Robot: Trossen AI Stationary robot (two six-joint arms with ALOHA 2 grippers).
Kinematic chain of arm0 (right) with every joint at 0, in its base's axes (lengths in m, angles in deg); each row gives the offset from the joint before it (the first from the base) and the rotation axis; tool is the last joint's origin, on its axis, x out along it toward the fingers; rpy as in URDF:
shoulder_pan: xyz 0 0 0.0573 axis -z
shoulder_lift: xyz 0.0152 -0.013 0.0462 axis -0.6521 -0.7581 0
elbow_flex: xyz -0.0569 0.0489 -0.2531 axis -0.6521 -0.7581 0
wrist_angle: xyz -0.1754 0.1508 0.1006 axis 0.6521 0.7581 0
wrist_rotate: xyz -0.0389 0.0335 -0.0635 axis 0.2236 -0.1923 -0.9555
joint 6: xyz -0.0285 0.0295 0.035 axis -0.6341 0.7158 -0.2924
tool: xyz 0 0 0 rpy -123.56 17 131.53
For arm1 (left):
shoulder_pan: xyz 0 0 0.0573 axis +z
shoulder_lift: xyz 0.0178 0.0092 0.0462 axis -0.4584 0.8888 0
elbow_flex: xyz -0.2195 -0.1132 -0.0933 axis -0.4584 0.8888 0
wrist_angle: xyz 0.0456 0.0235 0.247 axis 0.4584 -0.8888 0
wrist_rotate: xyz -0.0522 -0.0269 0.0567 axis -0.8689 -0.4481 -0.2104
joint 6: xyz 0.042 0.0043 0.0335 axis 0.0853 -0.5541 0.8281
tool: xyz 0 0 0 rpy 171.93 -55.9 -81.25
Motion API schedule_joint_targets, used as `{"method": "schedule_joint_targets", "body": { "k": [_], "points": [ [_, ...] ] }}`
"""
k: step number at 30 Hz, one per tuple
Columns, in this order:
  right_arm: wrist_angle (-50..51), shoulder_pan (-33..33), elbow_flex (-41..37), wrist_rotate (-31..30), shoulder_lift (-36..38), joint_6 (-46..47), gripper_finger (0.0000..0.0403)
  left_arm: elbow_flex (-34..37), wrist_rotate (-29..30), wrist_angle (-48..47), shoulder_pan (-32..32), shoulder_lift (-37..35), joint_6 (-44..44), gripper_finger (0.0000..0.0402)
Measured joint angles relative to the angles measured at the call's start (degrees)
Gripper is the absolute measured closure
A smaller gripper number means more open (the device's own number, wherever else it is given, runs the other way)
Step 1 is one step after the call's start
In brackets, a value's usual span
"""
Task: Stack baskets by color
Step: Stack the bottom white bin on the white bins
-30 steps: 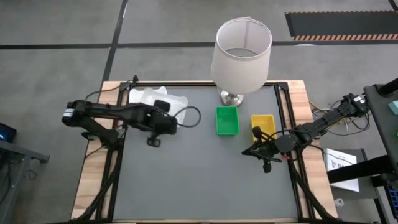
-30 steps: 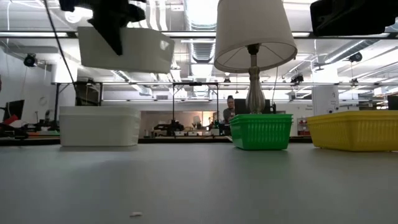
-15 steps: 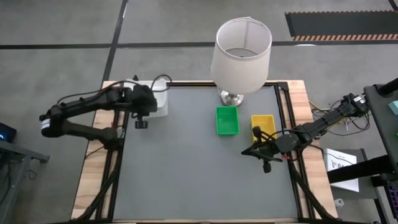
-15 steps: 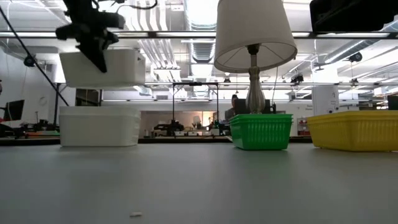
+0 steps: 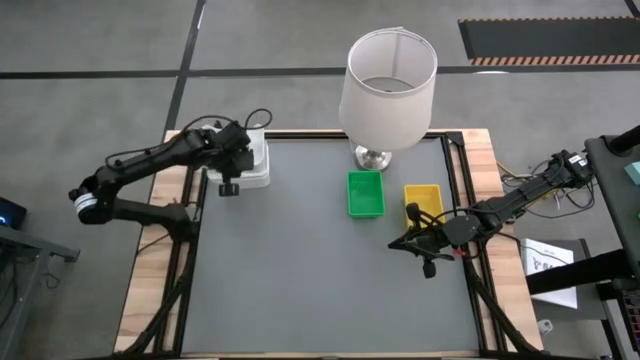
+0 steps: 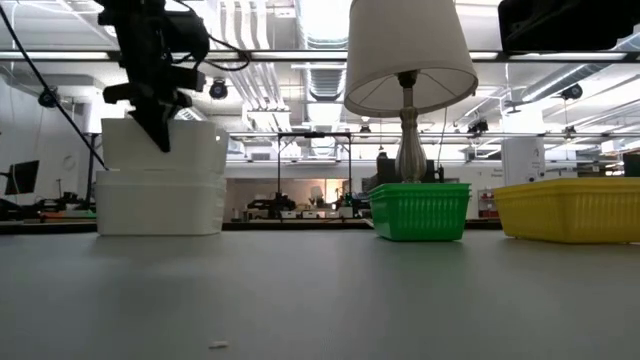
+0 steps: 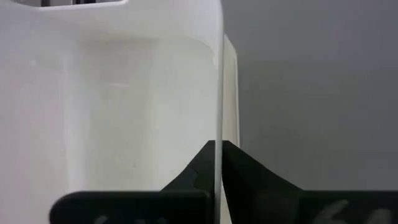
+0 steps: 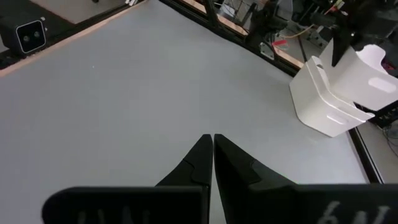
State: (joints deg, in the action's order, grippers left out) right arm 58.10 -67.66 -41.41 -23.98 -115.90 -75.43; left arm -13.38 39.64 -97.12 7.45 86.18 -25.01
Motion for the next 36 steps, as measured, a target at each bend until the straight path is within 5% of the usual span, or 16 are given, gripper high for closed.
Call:
{"method": "schedule_joint_targets", "body": {
  "k": [20,36],
  "points": [
    [0.07,0.02,0.00,0.00,0.00,0.02,0.0394,3.85,-3.77,5.52,3.46,6.36,1.46,0.0401],
    [0.07,0.02,0.00,0.00,0.00,0.00,0.0394,2.44,-4.41,4.89,3.46,1.21,-1.96,0.0401]
  ]
}}
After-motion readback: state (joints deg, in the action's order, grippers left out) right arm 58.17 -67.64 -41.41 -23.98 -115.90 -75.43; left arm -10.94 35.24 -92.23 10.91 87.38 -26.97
